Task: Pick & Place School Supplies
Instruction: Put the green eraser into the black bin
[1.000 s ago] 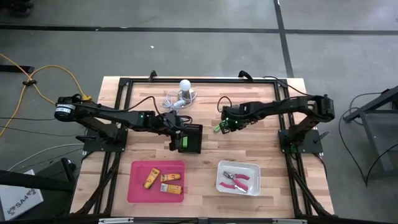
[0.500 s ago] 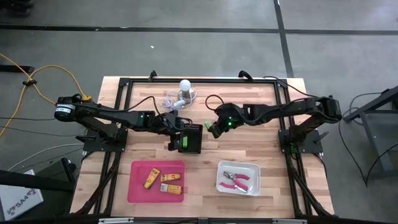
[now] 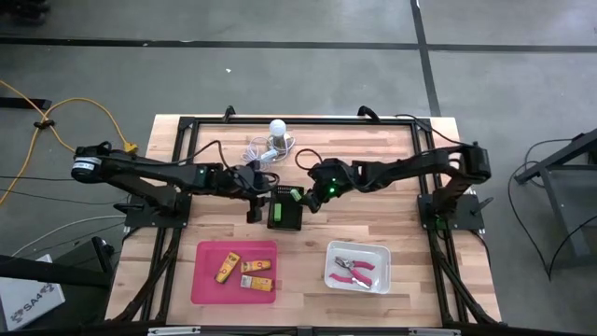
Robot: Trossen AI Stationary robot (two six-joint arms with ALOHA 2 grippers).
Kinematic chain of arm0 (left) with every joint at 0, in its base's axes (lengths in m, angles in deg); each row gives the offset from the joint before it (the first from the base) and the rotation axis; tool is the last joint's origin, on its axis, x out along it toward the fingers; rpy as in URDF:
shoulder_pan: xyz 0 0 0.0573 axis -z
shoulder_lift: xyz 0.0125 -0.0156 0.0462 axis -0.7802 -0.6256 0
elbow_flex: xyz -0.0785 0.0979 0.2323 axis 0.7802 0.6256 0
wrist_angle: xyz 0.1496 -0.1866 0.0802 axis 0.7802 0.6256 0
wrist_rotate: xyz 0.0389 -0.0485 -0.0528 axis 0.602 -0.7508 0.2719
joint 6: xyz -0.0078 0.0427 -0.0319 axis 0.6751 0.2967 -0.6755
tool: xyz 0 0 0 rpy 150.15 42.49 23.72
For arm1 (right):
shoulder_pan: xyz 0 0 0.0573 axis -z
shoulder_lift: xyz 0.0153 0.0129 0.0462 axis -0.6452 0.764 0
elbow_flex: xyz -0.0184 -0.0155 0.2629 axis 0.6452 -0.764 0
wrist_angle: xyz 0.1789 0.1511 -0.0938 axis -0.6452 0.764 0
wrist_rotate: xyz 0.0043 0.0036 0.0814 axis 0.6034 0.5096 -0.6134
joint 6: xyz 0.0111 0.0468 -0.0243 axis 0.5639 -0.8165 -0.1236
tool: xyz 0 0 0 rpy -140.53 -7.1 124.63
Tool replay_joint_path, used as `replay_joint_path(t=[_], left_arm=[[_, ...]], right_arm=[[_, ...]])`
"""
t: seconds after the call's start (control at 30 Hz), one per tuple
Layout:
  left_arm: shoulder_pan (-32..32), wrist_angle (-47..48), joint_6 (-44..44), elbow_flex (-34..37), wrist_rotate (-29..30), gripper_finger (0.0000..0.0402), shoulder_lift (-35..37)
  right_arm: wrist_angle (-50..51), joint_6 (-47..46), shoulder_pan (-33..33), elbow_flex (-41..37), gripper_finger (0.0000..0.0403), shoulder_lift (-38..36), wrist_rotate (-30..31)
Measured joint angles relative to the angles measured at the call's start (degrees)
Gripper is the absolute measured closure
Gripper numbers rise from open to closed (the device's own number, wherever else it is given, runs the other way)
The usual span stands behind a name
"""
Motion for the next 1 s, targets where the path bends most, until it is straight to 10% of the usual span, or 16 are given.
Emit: replay_joint_path(t=[1.0], left_arm=[[-0.02,2.99,-1.88,0.00,0.84,0.0277,0.98]], right_arm=[[20.65,11.00,0.22,18.89,0.0327,12.73,1.10]])
